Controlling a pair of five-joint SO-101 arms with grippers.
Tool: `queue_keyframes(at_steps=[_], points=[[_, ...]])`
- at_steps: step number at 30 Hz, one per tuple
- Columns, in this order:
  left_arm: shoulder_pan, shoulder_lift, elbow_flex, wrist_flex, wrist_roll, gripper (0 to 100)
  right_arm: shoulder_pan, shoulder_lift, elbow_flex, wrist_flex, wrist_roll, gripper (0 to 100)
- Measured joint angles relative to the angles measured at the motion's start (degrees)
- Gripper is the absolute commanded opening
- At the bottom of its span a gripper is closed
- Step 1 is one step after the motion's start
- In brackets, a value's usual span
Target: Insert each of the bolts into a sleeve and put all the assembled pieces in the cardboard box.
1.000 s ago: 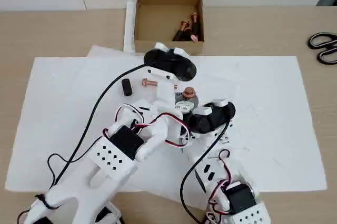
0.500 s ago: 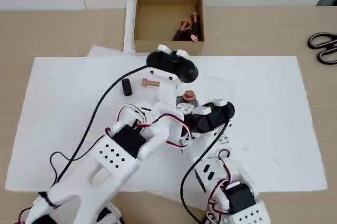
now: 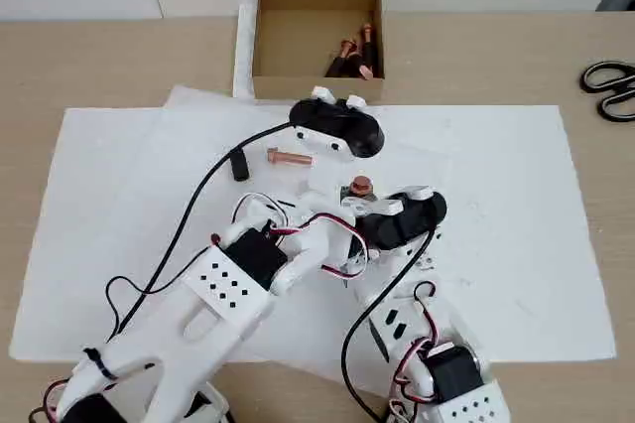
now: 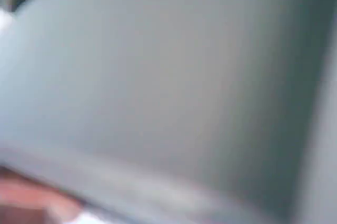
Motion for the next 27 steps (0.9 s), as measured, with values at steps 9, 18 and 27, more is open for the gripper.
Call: queue_keyframes(at_steps=[9, 18, 27], points=[[0.1, 0.5, -1.2, 5.3, 0.0, 16, -0.2, -0.1, -0.1, 0.0, 0.0, 0.4], [0.1, 0.3, -1.2, 6.5, 0.0, 18, -0.2, -0.1, -0.1, 0.0, 0.0, 0.4], [0.0, -6.6, -1.5, 15.8, 0.0, 30, 0.4, -0.1, -0.1, 0.0, 0.1, 0.4]])
